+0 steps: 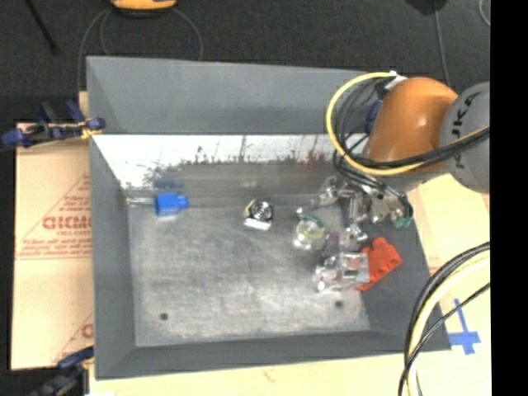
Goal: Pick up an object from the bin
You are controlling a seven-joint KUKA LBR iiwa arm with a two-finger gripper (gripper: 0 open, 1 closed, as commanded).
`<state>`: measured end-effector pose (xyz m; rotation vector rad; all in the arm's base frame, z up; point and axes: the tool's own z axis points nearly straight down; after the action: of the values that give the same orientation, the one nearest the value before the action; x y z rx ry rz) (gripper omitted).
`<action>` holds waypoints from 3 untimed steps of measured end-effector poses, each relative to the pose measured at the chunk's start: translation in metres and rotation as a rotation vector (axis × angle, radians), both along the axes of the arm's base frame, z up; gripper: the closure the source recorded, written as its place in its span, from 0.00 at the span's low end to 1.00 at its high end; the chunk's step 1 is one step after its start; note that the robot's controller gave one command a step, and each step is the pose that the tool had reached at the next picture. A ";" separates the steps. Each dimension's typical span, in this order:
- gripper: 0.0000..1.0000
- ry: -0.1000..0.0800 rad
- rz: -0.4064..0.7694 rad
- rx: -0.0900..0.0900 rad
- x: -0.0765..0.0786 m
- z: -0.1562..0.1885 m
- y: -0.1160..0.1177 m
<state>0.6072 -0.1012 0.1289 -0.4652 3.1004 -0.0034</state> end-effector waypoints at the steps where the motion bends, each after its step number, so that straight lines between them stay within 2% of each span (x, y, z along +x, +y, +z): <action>1: 0.00 -0.001 0.181 -0.001 0.023 0.007 0.016; 2: 0.00 0.001 0.073 0.003 0.008 -0.042 0.026; 3: 0.00 -0.001 0.027 0.004 0.001 -0.039 0.007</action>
Offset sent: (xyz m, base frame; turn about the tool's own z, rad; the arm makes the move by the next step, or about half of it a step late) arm 0.0216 0.0171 0.0049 -0.1821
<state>0.6080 -0.0938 0.0901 -0.5066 3.0923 0.0033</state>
